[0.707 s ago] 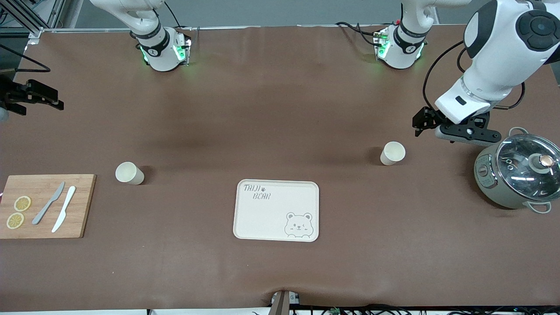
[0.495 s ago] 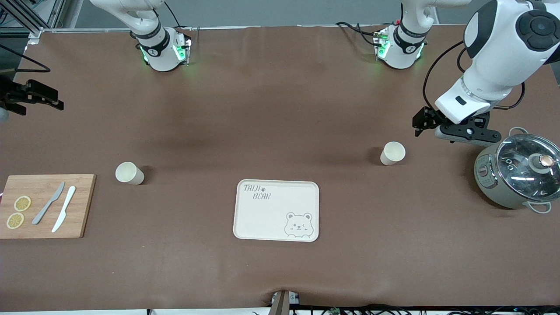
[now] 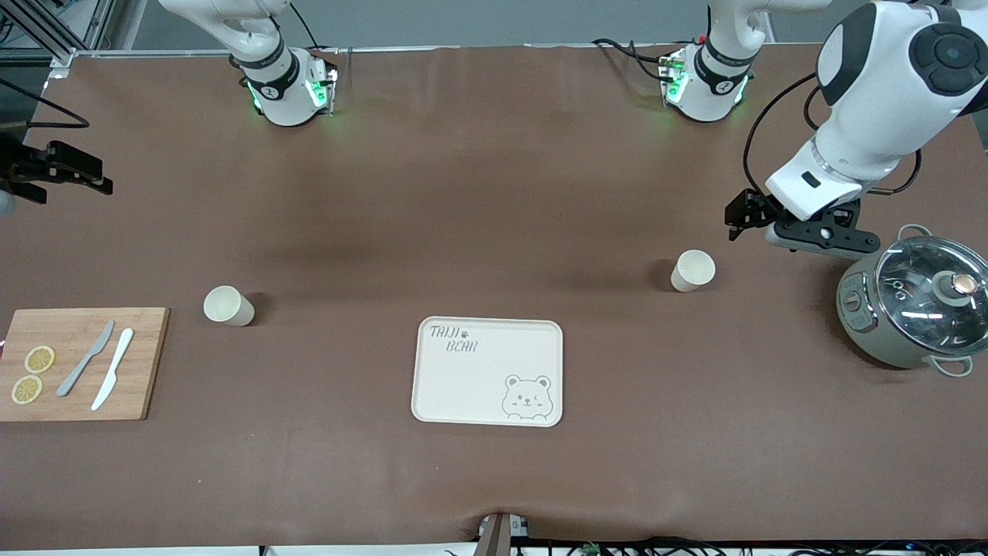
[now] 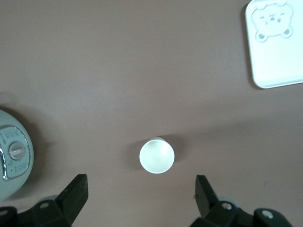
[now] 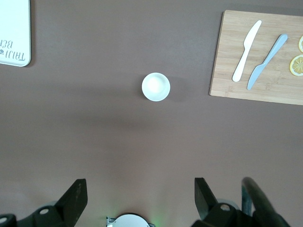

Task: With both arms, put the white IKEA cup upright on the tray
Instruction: 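Move the left gripper down over the white paper cup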

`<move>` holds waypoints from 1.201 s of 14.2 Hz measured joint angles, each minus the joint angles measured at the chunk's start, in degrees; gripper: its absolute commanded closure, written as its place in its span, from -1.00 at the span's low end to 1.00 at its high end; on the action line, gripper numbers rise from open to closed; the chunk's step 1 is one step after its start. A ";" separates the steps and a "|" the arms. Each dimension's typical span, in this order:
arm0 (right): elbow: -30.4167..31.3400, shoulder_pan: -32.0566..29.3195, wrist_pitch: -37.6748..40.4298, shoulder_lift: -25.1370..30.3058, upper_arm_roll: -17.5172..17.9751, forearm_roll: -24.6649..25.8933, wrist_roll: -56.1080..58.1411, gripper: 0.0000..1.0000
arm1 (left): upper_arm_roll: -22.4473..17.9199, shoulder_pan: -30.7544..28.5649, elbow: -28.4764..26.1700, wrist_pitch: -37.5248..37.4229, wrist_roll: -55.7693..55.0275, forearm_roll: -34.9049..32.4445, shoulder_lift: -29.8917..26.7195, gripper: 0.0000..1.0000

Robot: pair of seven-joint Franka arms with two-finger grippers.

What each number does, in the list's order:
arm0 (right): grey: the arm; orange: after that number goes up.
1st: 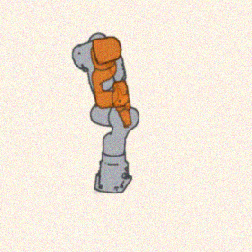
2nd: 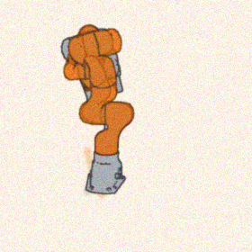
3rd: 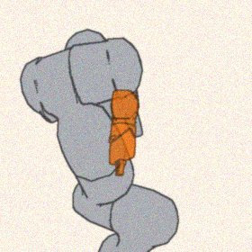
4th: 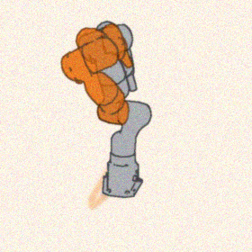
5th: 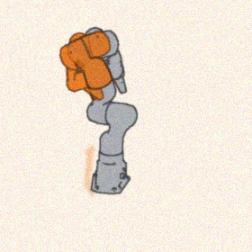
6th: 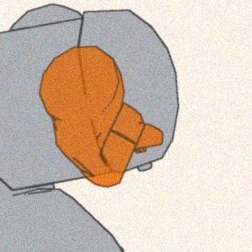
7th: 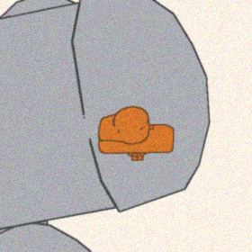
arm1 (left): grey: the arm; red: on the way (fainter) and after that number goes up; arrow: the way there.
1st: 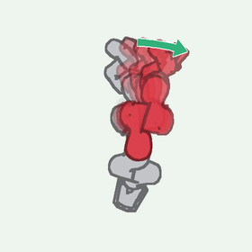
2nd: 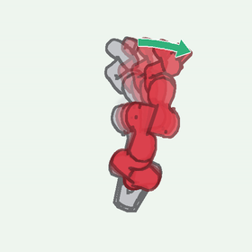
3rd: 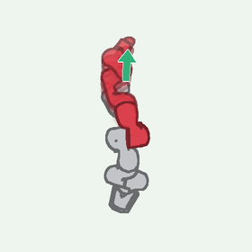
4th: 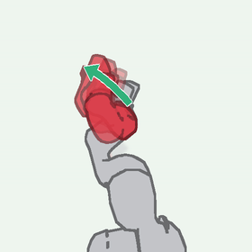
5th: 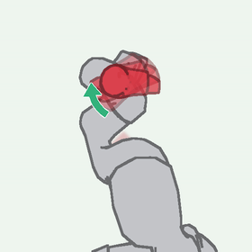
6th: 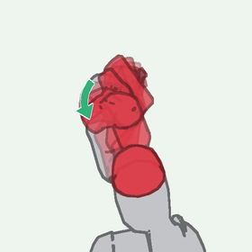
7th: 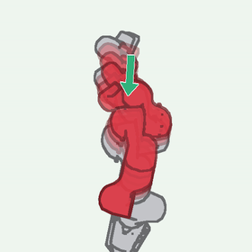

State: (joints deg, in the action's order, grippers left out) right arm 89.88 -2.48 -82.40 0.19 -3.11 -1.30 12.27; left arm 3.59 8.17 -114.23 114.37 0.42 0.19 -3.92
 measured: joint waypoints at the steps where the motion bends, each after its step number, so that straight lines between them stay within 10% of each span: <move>1: 0.00 0.00 0.00 -0.01 0.00 0.00 0.00 -1.00 | -0.01 -0.72 -1.72 1.67 1.18 0.00 0.04 -1.00; 10: 0.00 -0.06 0.01 -0.19 -0.08 0.00 0.00 -1.00 | -0.09 -3.62 -19.91 20.52 6.92 0.02 1.32 -1.00; 17: 0.00 -0.06 0.01 -0.41 -0.09 0.00 0.00 -1.00 | -0.09 -3.89 -23.18 28.42 7.34 0.02 6.01 -1.00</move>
State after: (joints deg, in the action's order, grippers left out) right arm 89.89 -2.54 -82.39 -0.22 -3.20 -1.30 12.27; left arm 3.51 4.29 -137.40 142.79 7.76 0.20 2.08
